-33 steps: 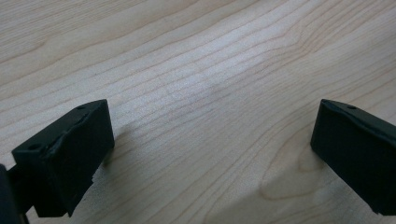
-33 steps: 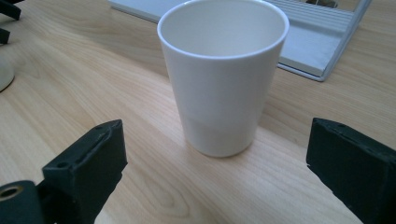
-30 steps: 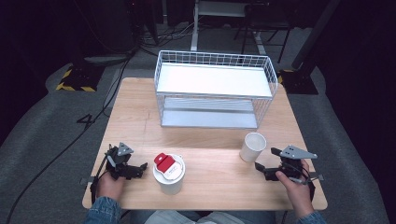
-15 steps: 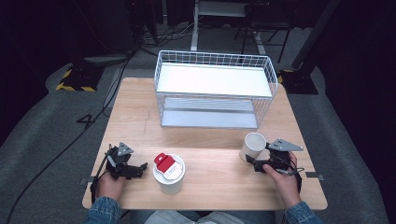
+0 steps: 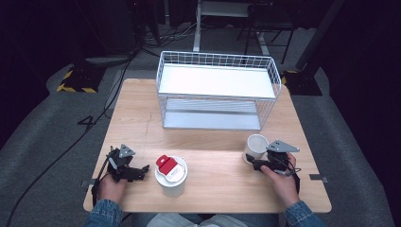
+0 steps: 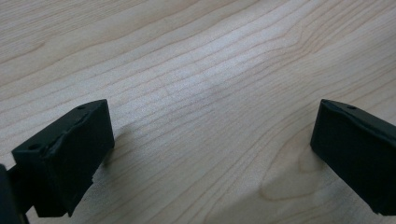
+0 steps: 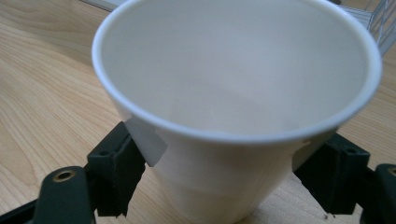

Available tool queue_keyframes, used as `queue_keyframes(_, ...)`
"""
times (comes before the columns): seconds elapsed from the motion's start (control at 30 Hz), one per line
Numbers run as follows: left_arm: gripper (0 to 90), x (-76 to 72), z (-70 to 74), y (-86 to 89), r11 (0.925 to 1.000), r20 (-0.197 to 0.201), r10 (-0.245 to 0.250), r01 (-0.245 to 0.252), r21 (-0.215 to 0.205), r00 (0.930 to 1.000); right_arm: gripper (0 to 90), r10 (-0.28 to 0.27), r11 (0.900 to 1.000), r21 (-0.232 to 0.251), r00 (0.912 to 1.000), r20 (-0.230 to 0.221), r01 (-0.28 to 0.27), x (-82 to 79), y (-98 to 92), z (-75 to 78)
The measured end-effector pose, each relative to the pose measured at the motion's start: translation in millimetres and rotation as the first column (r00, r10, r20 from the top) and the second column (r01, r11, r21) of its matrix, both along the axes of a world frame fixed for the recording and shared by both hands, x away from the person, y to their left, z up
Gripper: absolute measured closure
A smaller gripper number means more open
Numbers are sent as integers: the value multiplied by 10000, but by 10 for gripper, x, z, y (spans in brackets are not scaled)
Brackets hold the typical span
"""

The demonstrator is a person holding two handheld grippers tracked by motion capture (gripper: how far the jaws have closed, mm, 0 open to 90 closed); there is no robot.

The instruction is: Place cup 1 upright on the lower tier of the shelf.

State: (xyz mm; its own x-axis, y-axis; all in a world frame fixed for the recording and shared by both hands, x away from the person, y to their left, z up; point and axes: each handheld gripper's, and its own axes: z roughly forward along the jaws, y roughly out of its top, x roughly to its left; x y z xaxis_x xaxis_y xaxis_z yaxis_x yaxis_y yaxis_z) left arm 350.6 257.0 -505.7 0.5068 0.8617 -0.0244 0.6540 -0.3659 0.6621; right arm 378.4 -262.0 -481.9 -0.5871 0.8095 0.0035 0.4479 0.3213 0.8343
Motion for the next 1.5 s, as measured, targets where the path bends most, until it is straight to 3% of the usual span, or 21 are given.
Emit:
queue_keyframes(0.53, 0, 0, 0, 0, 10000, 0, -3, 3, 3, 10000, 230, 85, 10000, -21, 9999, 87, -85, -7, 11, 6)
queue_keyframes(0.77, 0, 0, 0, 0, 10000, -1, -5, 5, 5, 10000, 230, 265, 9996, 1, 9991, 345, -266, -4, 43, 154)
queue_keyframes(1.17, 0, 0, 0, 1, 10000, 7, -6, 6, 7, 10000, 229, 643, 9978, 150, 9979, 102, -644, 94, 221, 365)
queue_keyframes(1.5, 0, 0, 0, 0, 10000, 1, -3, 3, 2, 10000, 228, 904, 9958, -141, 9956, 241, -901, 259, 439, 541)
